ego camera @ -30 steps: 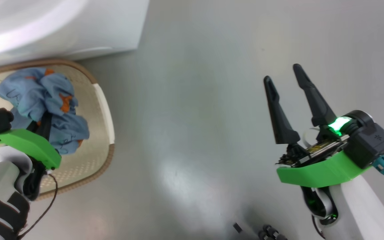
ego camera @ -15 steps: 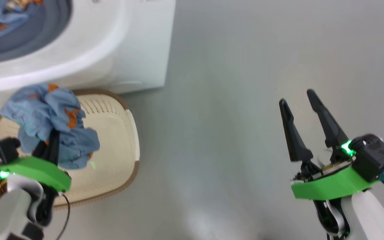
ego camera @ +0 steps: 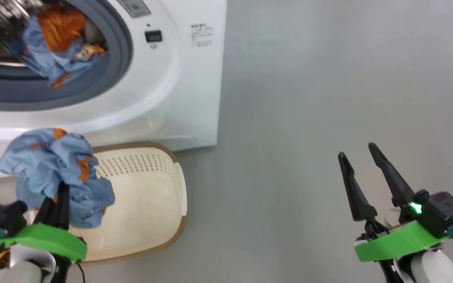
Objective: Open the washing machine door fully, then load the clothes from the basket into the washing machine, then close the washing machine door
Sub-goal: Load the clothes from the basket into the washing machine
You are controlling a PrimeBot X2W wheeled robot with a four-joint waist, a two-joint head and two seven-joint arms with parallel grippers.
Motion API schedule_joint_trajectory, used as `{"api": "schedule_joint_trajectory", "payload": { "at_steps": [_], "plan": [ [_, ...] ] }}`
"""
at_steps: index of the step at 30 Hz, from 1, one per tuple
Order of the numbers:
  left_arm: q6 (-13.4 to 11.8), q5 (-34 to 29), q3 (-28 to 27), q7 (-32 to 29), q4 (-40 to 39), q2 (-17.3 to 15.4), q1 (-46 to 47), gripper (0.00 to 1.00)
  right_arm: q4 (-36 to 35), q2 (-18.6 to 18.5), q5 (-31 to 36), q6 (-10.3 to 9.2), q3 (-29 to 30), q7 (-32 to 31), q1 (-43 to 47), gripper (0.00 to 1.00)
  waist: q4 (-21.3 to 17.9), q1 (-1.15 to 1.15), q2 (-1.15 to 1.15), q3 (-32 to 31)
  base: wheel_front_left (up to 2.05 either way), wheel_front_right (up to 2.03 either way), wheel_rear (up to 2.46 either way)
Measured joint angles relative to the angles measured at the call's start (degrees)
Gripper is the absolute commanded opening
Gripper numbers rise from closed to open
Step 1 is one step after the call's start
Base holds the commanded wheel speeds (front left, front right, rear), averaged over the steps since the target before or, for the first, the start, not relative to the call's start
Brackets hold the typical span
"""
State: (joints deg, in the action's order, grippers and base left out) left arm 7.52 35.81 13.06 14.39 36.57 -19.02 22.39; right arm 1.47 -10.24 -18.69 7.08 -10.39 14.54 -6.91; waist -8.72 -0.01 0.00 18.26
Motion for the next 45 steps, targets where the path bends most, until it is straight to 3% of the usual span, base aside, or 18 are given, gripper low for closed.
{"api": "schedule_joint_trajectory", "payload": {
  "at_steps": [13, 26, 45],
  "plan": [
    [0.0, -9.3, -9.6, 0.0, -12.8, 4.3, -11.1, 0.00, 0.7, -0.7, -1.0, 0.00, 3.5, 0.0, 6.3, 1.00, 1.8, 0.01, 0.00, -7.2, 0.00, 0.00, 0.00],
    [0.0, -15.7, -19.2, 0.0, -26.6, 8.7, -21.5, 0.00, 0.9, -0.6, -1.1, 0.00, 4.6, 0.0, 8.9, 1.00, 2.6, 0.01, 0.00, -9.7, 0.00, 0.00, 0.00],
    [0.0, -17.4, -19.7, 0.0, -26.2, 8.8, -20.0, 0.00, 0.6, -0.2, -1.1, 0.00, 4.5, 0.0, 8.8, 1.00, 1.9, 0.02, 0.00, -7.5, 0.00, 0.00, 0.00]
  ]
}}
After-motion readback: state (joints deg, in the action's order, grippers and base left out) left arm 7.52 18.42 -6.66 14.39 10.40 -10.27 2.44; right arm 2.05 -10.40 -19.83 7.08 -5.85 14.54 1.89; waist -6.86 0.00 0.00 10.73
